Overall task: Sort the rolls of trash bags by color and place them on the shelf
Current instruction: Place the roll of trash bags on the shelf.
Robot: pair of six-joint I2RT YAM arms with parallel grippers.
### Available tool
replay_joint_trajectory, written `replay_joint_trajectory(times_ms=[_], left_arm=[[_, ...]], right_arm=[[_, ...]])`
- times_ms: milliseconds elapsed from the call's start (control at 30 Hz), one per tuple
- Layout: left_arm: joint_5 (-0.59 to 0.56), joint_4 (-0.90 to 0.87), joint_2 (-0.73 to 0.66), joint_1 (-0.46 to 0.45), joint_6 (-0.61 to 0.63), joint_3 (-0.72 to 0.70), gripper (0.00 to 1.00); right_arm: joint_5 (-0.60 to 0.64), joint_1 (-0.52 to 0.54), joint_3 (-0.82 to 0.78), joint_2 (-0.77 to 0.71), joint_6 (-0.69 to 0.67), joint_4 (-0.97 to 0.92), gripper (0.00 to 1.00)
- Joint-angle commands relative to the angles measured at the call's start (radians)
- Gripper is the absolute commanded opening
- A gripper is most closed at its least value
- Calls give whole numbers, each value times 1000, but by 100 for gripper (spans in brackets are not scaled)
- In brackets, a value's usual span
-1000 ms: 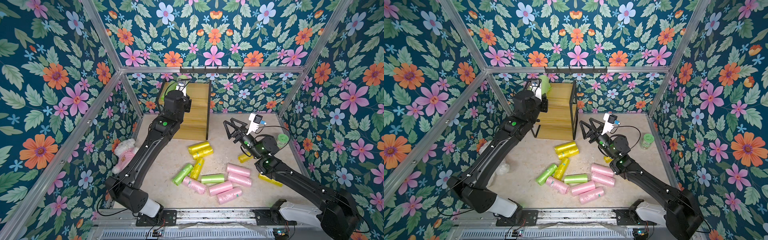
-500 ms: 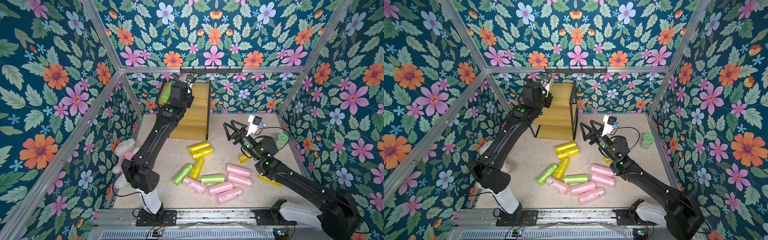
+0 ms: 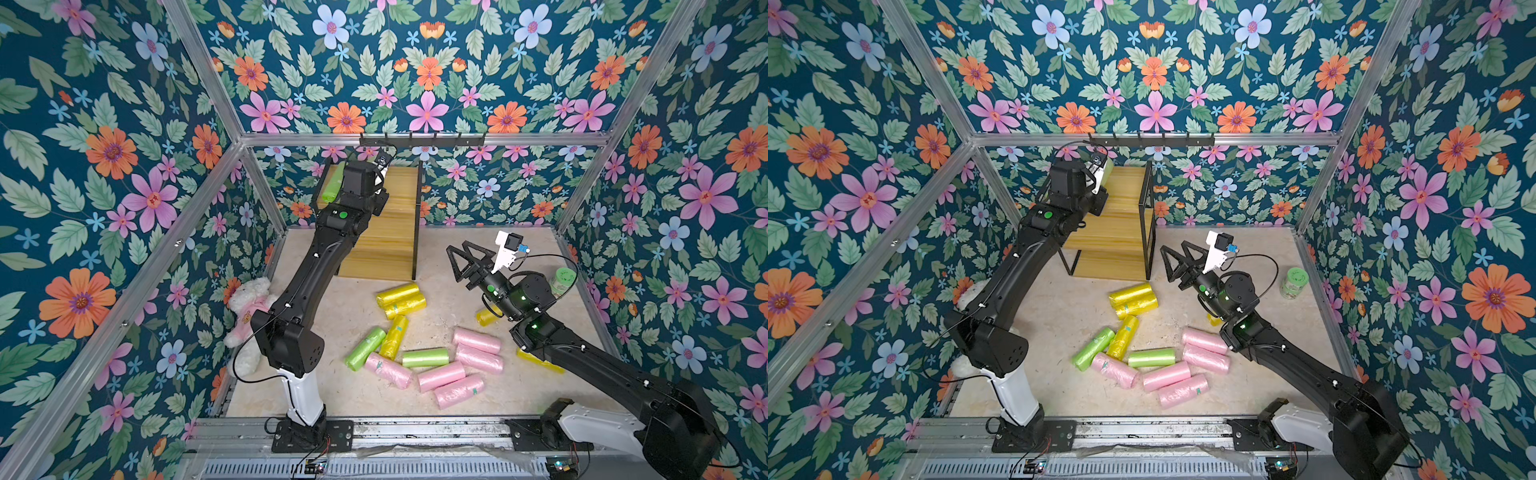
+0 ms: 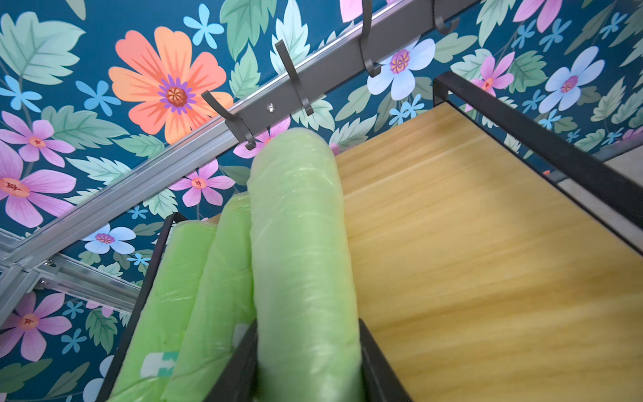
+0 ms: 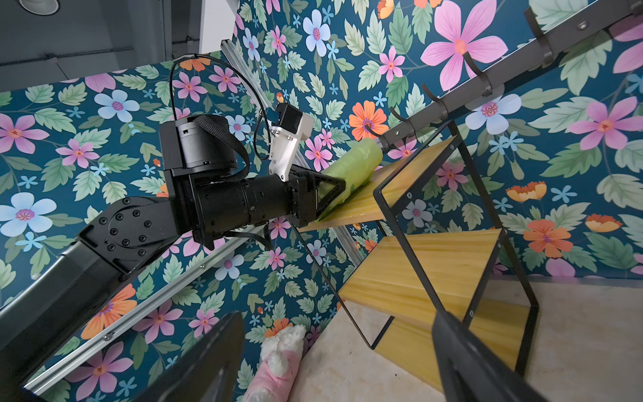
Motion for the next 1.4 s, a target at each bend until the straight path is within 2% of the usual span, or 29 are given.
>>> replay_joint_trajectory(times_ms=[0, 600, 833, 900, 1033, 1167, 1367], left_arm=[[-20, 9, -7, 1, 6, 9, 41], [-35, -27, -56, -16, -37, -5, 65], [2, 2, -133, -19, -96, -65, 73], [21, 34, -178, -21, -123, -116, 72], [49, 160, -320, -33, -211, -311, 72], [90, 254, -479, -33, -335, -519, 72], [189, 312, -680, -33, -474, -793, 72]], right_arm=[[7, -2, 3, 8, -3, 26, 89], [8, -16, -28, 24, 17, 30, 89], [2, -19, -24, 23, -40, -67, 89], [-24, -19, -15, 25, -93, -138, 89], [-90, -2, -14, 28, -218, -273, 89], [-74, 70, -11, 41, -369, -405, 89], [-156, 172, 16, 99, -581, -611, 88]])
